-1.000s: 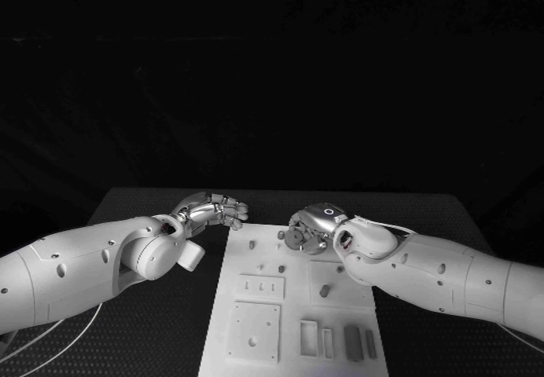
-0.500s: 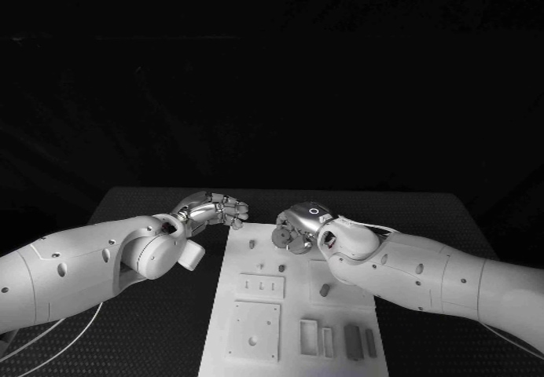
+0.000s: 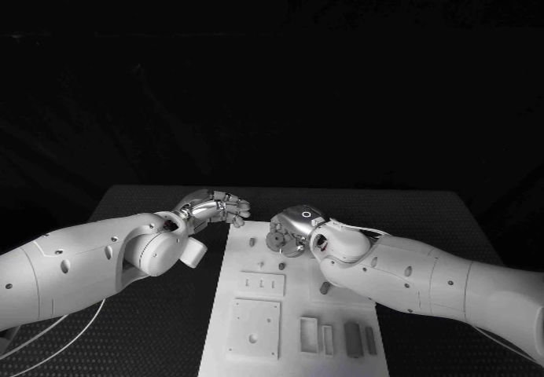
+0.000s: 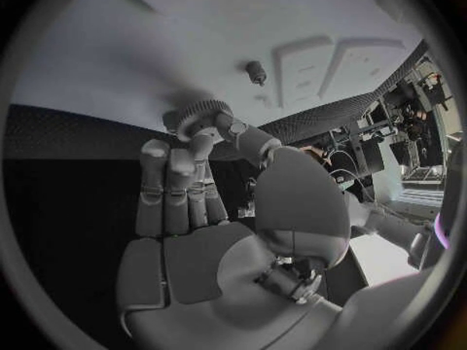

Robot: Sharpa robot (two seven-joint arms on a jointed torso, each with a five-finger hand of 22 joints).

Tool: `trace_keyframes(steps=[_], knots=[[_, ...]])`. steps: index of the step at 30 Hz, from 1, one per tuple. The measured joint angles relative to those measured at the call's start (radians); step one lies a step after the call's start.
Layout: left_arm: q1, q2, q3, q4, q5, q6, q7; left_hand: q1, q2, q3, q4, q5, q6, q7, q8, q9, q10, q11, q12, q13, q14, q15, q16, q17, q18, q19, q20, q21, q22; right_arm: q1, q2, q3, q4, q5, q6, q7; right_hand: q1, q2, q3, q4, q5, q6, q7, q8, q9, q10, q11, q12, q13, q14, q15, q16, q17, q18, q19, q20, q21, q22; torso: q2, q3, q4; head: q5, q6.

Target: Assemble the parts on the task board

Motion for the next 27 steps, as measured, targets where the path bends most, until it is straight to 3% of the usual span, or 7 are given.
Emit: trace_keyframes(steps=[14, 27], knots=[[0.000, 0.002, 0.000, -0.001, -0.001, 0.000, -0.001, 0.000, 0.000, 0.000, 0.000, 0.000, 0.000, 0.000, 0.000, 0.000, 0.000, 0.000, 0.000, 0.000, 0.000, 0.000, 0.000, 0.001, 0.000, 0.000, 0.000, 0.000, -0.001, -0.005, 0.028, 0.000, -0.038, 0.001, -0.003, 0.014, -0.013, -0.013, 0.000, 0.000, -0.001, 0.002, -0.002, 0.003, -0.001, 0.003, 0.000, 0.000, -0.003, 0.002, 0.002, 0.000, -0.001, 0.000, 0.000, 0.000, 0.000, 0.000, 0.000, -0.0001, 0.0001, 0.000, 0.000], [0.000, 0.003, 0.000, -0.004, -0.001, 0.000, -0.001, 0.000, 0.000, 0.000, 0.000, 0.000, 0.000, 0.000, 0.000, 0.001, 0.000, 0.000, 0.000, 0.001, 0.000, 0.000, 0.000, 0.002, 0.000, 0.000, 0.000, 0.004, -0.001, -0.006, 0.022, -0.005, -0.032, 0.003, -0.002, 0.028, -0.013, -0.013, -0.001, 0.000, -0.001, 0.003, -0.003, 0.001, -0.001, 0.003, 0.000, 0.000, -0.006, 0.002, 0.002, 0.000, -0.002, 0.000, 0.000, 0.000, -0.002, 0.000, 0.000, 0.0012, -0.0023, 0.002, -0.004]])
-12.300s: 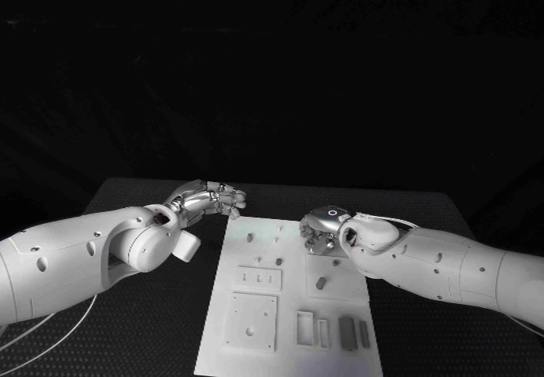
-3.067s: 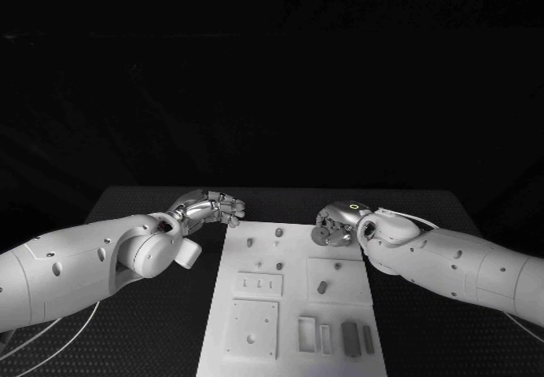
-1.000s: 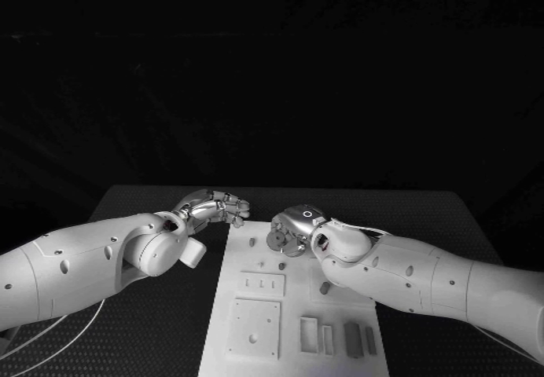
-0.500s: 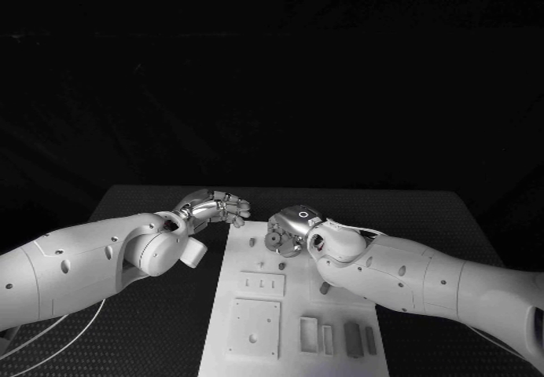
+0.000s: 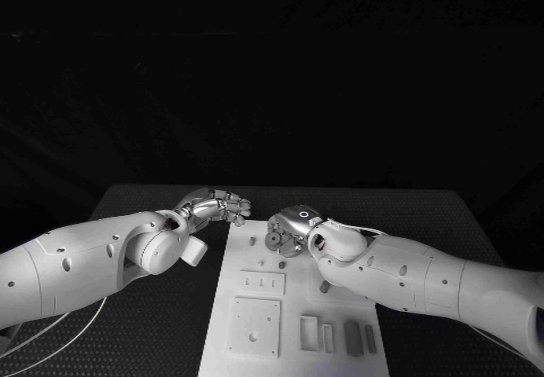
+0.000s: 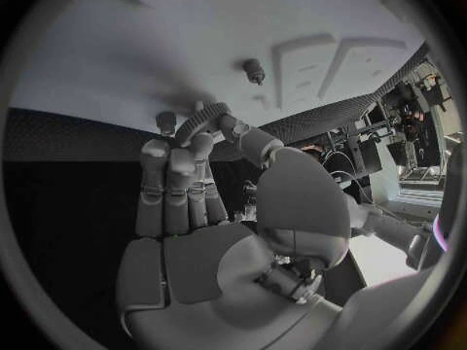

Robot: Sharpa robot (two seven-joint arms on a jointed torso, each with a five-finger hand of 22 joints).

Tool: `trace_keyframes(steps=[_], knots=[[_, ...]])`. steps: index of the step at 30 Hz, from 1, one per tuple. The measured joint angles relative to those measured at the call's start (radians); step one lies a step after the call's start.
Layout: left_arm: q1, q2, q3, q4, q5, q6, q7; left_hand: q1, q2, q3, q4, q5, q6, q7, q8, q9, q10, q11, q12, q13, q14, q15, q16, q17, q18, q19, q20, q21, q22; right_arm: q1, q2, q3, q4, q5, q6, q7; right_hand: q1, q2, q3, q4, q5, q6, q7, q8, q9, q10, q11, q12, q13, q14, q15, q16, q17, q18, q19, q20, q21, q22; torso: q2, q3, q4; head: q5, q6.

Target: Assemble the parts on the task board

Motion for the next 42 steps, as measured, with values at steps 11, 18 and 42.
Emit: trace_keyframes(steps=[11, 18, 42], knots=[[0.000, 0.000, 0.000, -0.001, 0.000, 0.000, 0.000, 0.000, 0.000, 0.000, 0.000, 0.000, 0.000, 0.000, 0.000, 0.001, 0.000, 0.000, -0.004, 0.000, 0.000, 0.000, 0.000, 0.000, 0.000, 0.000, 0.000, 0.000, -0.001, -0.005, -0.012, -0.003, 0.000, 0.000, 0.006, -0.007, 0.008, 0.008, 0.000, 0.000, 0.000, 0.000, 0.000, -0.006, -0.002, 0.000, 0.000, 0.000, 0.000, 0.001, 0.001, 0.000, -0.001, 0.000, 0.000, 0.000, 0.000, 0.000, 0.000, 0.0012, -0.0004, -0.001, -0.002], [0.000, 0.000, 0.000, -0.001, 0.000, 0.000, 0.000, 0.000, 0.000, 0.000, 0.000, 0.000, 0.000, 0.000, 0.000, 0.001, 0.000, 0.000, -0.004, 0.000, 0.000, 0.000, 0.000, 0.001, 0.000, 0.000, 0.000, 0.000, -0.001, -0.006, -0.010, -0.003, -0.005, 0.003, 0.005, -0.008, 0.008, 0.008, 0.000, 0.000, 0.000, 0.000, 0.000, -0.006, -0.002, 0.000, 0.000, 0.000, -0.001, 0.001, 0.001, 0.000, -0.001, 0.000, 0.000, 0.000, 0.000, 0.000, 0.000, 0.0011, -0.0001, -0.002, -0.001], [0.000, 0.000, 0.000, -0.002, 0.000, 0.002, 0.000, 0.000, 0.000, 0.000, 0.000, 0.000, -0.004, -0.004, -0.004, 0.001, 0.000, 0.000, -0.004, 0.001, 0.000, 0.000, -0.004, 0.002, 0.001, -0.007, 0.000, 0.000, -0.002, -0.007, -0.012, -0.004, -0.027, 0.069, 0.053, -0.007, 0.040, 0.004, -0.004, -0.024, 0.238, -0.184, 0.032, -0.107, -0.038, -0.019, 0.011, 0.012, -0.026, -0.015, 0.002, -0.005, -0.009, 0.017, -0.005, 0.005, 0.000, 0.001, 0.000, -0.0005, 0.0006, -0.008, -0.002]])
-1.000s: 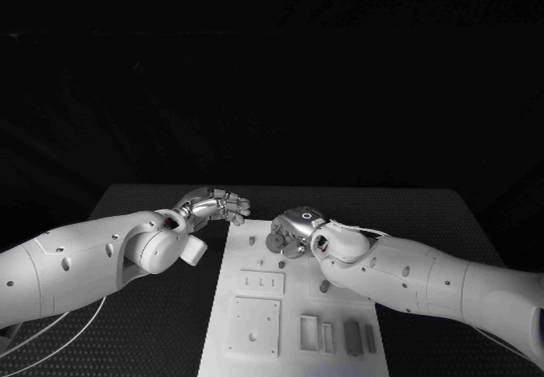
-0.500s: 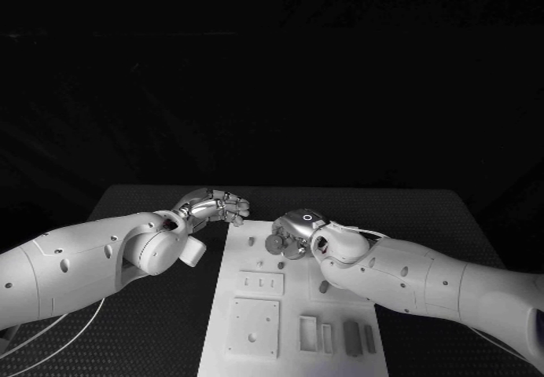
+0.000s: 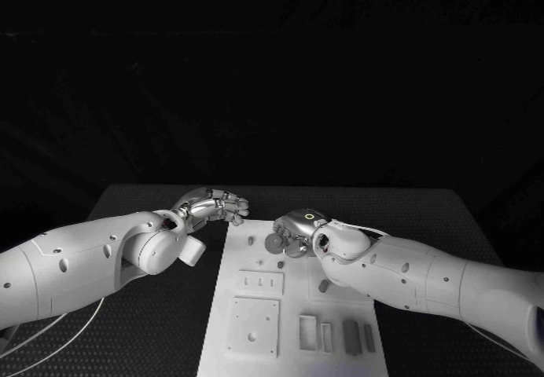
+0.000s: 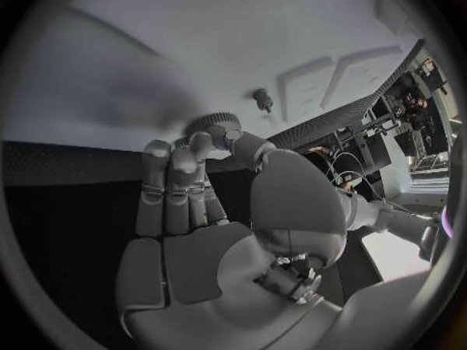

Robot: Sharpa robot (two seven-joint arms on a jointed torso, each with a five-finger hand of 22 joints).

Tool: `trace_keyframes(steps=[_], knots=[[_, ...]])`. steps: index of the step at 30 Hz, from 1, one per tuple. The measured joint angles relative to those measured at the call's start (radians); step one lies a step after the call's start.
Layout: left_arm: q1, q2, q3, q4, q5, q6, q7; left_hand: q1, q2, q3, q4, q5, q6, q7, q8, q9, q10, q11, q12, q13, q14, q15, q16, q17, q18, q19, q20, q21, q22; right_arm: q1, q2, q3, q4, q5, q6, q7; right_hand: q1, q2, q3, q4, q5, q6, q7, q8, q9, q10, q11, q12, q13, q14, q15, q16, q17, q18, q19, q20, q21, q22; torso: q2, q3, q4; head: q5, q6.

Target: Assemble the parts on the task board

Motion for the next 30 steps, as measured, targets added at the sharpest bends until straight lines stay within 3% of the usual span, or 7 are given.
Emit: trace_keyframes(steps=[2, 4, 11, 17, 23, 27, 30], knots=[[0.000, 0.000, 0.000, -0.001, 0.000, 0.000, 0.000, 0.000, 0.000, 0.000, 0.000, 0.000, 0.000, 0.000, 0.000, 0.000, 0.000, 0.000, 0.000, 0.000, 0.000, 0.000, 0.000, 0.000, 0.000, 0.000, 0.000, 0.000, 0.000, 0.000, -0.005, 0.000, 0.004, 0.006, -0.005, 0.003, -0.002, 0.004, 0.002, -0.002, 0.005, -0.001, -0.002, 0.000, 0.000, 0.000, 0.000, 0.000, 0.000, 0.000, 0.000, 0.000, 0.000, 0.000, 0.000, 0.000, 0.000, 0.000, 0.000, 0.0000, 0.0000, -0.001, 0.000], [0.000, 0.000, 0.000, -0.001, 0.000, 0.000, 0.000, 0.000, 0.000, 0.000, 0.000, 0.000, 0.000, 0.000, 0.000, 0.001, 0.000, 0.000, 0.000, 0.000, 0.000, 0.000, 0.000, 0.000, 0.000, 0.000, 0.000, 0.000, -0.001, -0.001, -0.013, -0.001, 0.009, 0.014, -0.014, 0.008, -0.003, 0.024, 0.007, -0.010, 0.021, 0.008, -0.004, 0.011, 0.001, 0.000, 0.000, 0.007, 0.000, 0.000, 0.000, 0.000, 0.000, 0.000, 0.000, 0.000, 0.000, 0.000, 0.000, 0.0002, 0.0000, -0.002, 0.001], [0.000, -0.003, 0.000, -0.008, 0.000, 0.000, 0.000, 0.000, 0.000, 0.003, 0.003, 0.000, 0.000, 0.000, 0.000, 0.001, 0.000, 0.000, 0.000, 0.000, 0.000, 0.000, 0.000, 0.000, 0.000, 0.000, 0.000, 0.000, -0.001, 0.001, -0.059, 0.004, 0.034, 0.086, -0.100, 0.044, -0.014, 0.014, 0.014, -0.013, 0.021, 0.040, 0.005, 0.029, 0.012, 0.003, 0.001, 0.015, -0.007, 0.004, -0.003, 0.000, -0.004, 0.000, 0.002, -0.002, 0.000, 0.000, 0.000, 0.0005, -0.0007, -0.004, 0.006], [0.000, -0.004, 0.000, -0.019, 0.000, 0.000, 0.000, 0.000, 0.000, 0.003, 0.003, 0.000, 0.000, 0.000, 0.000, 0.001, 0.000, 0.000, 0.000, 0.000, 0.000, 0.000, 0.000, 0.001, 0.000, 0.000, 0.000, 0.000, -0.001, 0.018, -0.082, 0.019, 0.047, 0.200, -0.193, 0.110, -0.035, -0.023, -0.007, 0.014, -0.028, -0.030, -0.029, 0.019, 0.005, -0.002, -0.017, 0.015, -0.021, 0.003, -0.020, 0.000, -0.010, 0.007, 0.007, -0.004, 0.000, 0.000, -0.001, 0.0018, -0.0019, -0.007, 0.014], [0.000, -0.004, 0.000, -0.024, 0.000, 0.000, 0.000, 0.000, 0.000, 0.003, 0.003, 0.000, 0.000, 0.000, 0.000, 0.001, 0.000, 0.000, -0.004, 0.000, 0.000, 0.000, 0.000, 0.001, 0.000, 0.000, 0.000, 0.000, -0.001, 0.027, -0.103, 0.027, 0.058, 0.303, -0.225, 0.168, -0.039, -0.035, -0.052, 0.033, -0.036, -0.097, -0.060, 0.008, 0.006, -0.012, -0.027, 0.015, -0.029, -0.001, -0.030, -0.005, -0.012, 0.016, 0.007, -0.005, -0.005, 0.000, -0.001, 0.0028, -0.0029, -0.011, 0.020], [0.000, -0.003, 0.000, -0.026, 0.000, 0.000, 0.000, 0.000, 0.000, 0.003, 0.003, 0.000, 0.000, 0.000, 0.000, 0.001, 0.000, 0.000, -0.004, 0.000, 0.000, 0.000, 0.000, 0.001, 0.000, 0.000, 0.000, 0.000, -0.002, 0.030, -0.126, 0.034, 0.072, 0.344, -0.229, 0.189, -0.039, -0.034, -0.058, 0.033, -0.036, -0.099, -0.056, 0.019, 0.015, -0.012, -0.027, 0.015, -0.031, -0.001, -0.030, -0.005, -0.012, 0.016, 0.004, -0.008, -0.005, 0.000, -0.002, 0.0027, -0.0040, -0.014, 0.023], [0.000, -0.002, 0.000, -0.026, 0.000, 0.000, 0.001, 0.000, 0.000, 0.003, 0.003, 0.000, 0.000, 0.000, 0.000, 0.001, 0.000, 0.000, -0.004, 0.001, 0.000, 0.000, 0.000, 0.001, 0.000, 0.000, 0.000, 0.000, -0.002, 0.037, -0.157, 0.043, 0.085, 0.370, -0.229, 0.201, -0.027, -0.023, -0.058, 0.033, -0.036, -0.054, -0.027, 0.054, 0.030, -0.013, -0.026, 0.017, -0.034, -0.004, -0.027, -0.005, -0.013, 0.016, 0.004, -0.008, -0.005, 0.000, -0.003, 0.0028, -0.0058, -0.015, 0.024]])
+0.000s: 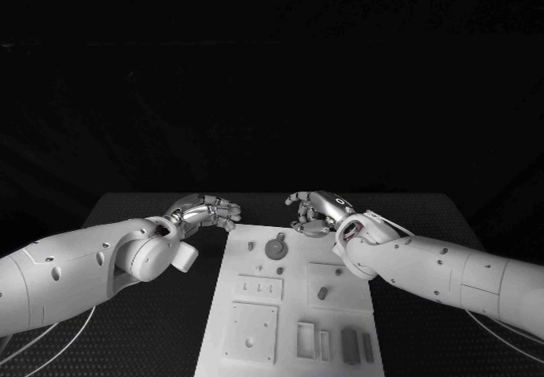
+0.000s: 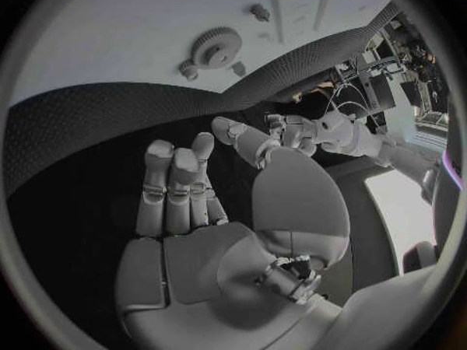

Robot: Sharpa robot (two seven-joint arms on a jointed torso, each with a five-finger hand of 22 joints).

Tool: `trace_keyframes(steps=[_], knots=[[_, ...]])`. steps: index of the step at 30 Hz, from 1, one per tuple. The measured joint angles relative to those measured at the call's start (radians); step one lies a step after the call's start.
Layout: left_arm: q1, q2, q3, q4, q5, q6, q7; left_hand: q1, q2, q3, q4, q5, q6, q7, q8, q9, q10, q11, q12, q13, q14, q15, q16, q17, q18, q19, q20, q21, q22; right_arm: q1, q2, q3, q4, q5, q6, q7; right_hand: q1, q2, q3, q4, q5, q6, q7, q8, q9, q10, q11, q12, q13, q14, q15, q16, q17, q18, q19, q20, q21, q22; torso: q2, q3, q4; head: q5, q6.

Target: Assemble the parts on the task board

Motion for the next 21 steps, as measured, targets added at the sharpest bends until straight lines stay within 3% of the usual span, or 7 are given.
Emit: trace_keyframes(steps=[1, 4, 7, 12, 21], knots=[[0.000, 0.000, 0.000, 0.000, 0.000, 0.000, 0.000, 0.000, 0.000, 0.000, 0.000, 0.000, 0.000, 0.000, 0.000, 0.000, 0.000, 0.000, 0.000, 0.000, 0.000, 0.000, 0.000, 0.000, 0.000, 0.000, 0.000, 0.000, 0.000, 0.003, -0.013, 0.002, 0.007, 0.007, 0.001, 0.003, 0.003, 0.003, 0.000, 0.000, -0.007, 0.034, 0.018, 0.022, 0.007, -0.001, 0.016, 0.003, 0.000, -0.002, 0.012, 0.000, 0.000, -0.001, 0.000, 0.000, -0.002, 0.000, 0.000, 0.0000, -0.0005, -0.001, 0.001], [0.000, 0.000, 0.000, -0.001, 0.000, 0.001, 0.001, 0.000, 0.000, 0.000, 0.000, 0.000, 0.000, 0.000, 0.000, 0.001, 0.000, 0.000, 0.000, 0.000, 0.000, 0.000, 0.000, 0.000, 0.000, 0.000, 0.000, 0.000, 0.000, 0.014, -0.064, 0.005, 0.037, 0.027, 0.006, 0.007, 0.005, 0.005, 0.004, -0.004, -0.011, 0.085, 0.042, 0.048, 0.015, -0.003, 0.043, 0.005, -0.001, -0.002, 0.038, 0.000, 0.000, -0.019, -0.003, -0.001, -0.003, 0.000, -0.001, -0.0001, -0.0020, -0.005, 0.003], [0.000, -0.001, 0.000, -0.005, 0.000, 0.001, 0.001, 0.000, 0.000, 0.000, 0.000, 0.000, 0.000, 0.000, 0.000, 0.002, 0.000, 0.000, 0.000, 0.001, 0.000, 0.000, 0.000, 0.001, 0.000, 0.000, 0.000, 0.000, -0.001, 0.022, -0.120, 0.006, 0.080, 0.047, 0.019, 0.010, 0.005, 0.005, 0.001, -0.008, -0.036, 0.114, 0.047, 0.062, 0.017, -0.010, 0.057, 0.007, -0.003, -0.004, 0.051, -0.001, -0.001, -0.024, -0.010, 0.002, -0.004, 0.000, -0.003, -0.0004, -0.0052, -0.007, 0.004], [0.000, 0.000, 0.000, -0.014, 0.000, 0.002, 0.002, 0.000, 0.000, 0.000, 0.000, 0.000, 0.000, 0.000, 0.000, 0.005, 0.012, -0.010, 0.005, 0.009, 0.000, 0.000, 0.000, 0.004, 0.000, 0.000, 0.000, 0.008, -0.003, 0.027, -0.209, 0.006, 0.137, 0.075, 0.050, 0.014, -0.001, 0.010, -0.007, -0.016, -0.063, 0.124, 0.042, 0.062, 0.016, -0.014, 0.060, 0.007, -0.006, -0.008, 0.055, -0.003, -0.003, -0.025, -0.017, 0.010, -0.011, 0.000, -0.009, 0.0004, -0.0138, -0.010, 0.003], [-0.005, 0.003, -0.001, -0.025, 0.000, 0.005, 0.004, 0.000, 0.000, 0.000, 0.000, 0.000, 0.000, 0.000, 0.000, 0.007, 0.025, -0.014, 0.009, 0.012, 0.000, 0.000, -0.004, 0.005, 0.000, 0.000, 0.000, 0.008, -0.004, 0.017, -0.275, 0.005, 0.172, 0.091, 0.113, 0.014, -0.010, 0.012, -0.026, -0.029, -0.109, 0.134, 0.035, 0.062, 0.008, -0.032, 0.060, 0.007, -0.012, -0.021, 0.054, -0.008, -0.007, -0.025, -0.029, 0.022, -0.019, 0.000, -0.020, 0.0059, -0.0314, -0.011, 0.001]])
